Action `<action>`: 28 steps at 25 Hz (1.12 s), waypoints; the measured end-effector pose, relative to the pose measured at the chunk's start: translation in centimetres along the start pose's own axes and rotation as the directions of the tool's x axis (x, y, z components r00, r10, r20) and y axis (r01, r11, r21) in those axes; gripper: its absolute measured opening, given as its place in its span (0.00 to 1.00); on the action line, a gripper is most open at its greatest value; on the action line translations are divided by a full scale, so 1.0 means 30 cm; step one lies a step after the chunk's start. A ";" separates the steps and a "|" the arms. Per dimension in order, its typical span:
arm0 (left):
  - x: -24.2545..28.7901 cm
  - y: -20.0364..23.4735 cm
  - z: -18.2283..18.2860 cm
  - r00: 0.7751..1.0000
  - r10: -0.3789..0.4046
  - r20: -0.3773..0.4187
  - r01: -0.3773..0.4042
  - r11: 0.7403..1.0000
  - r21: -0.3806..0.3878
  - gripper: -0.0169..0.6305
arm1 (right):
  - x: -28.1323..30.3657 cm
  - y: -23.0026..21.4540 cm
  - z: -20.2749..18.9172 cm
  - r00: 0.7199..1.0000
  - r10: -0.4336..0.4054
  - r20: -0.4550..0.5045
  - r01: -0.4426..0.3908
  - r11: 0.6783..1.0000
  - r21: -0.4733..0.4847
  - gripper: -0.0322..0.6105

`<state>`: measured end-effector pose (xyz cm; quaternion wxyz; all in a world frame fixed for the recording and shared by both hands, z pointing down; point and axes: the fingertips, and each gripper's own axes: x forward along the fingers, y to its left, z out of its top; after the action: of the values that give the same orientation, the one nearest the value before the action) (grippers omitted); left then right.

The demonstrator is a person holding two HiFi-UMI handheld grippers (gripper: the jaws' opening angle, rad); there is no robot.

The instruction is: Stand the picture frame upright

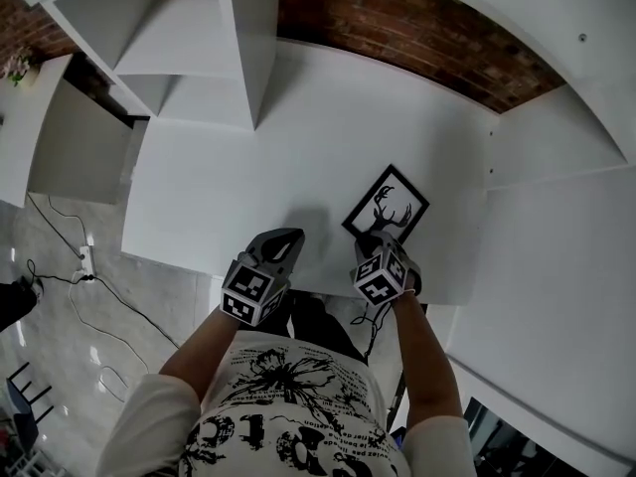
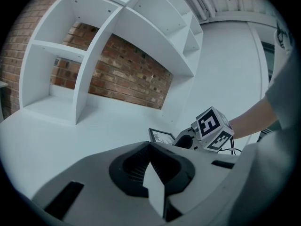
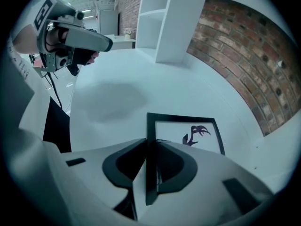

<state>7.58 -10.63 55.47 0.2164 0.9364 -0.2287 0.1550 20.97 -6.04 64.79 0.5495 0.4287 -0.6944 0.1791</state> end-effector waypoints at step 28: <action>-0.210 -0.265 -0.231 0.994 0.106 -0.015 -0.106 0.994 0.010 0.04 | -0.137 0.356 -0.128 0.993 0.106 0.045 -0.093 0.966 -0.239 0.16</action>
<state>4.87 1.33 56.28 0.2055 0.9227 -0.2755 0.1747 14.96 4.43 64.67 0.5670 0.3296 -0.7468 0.1100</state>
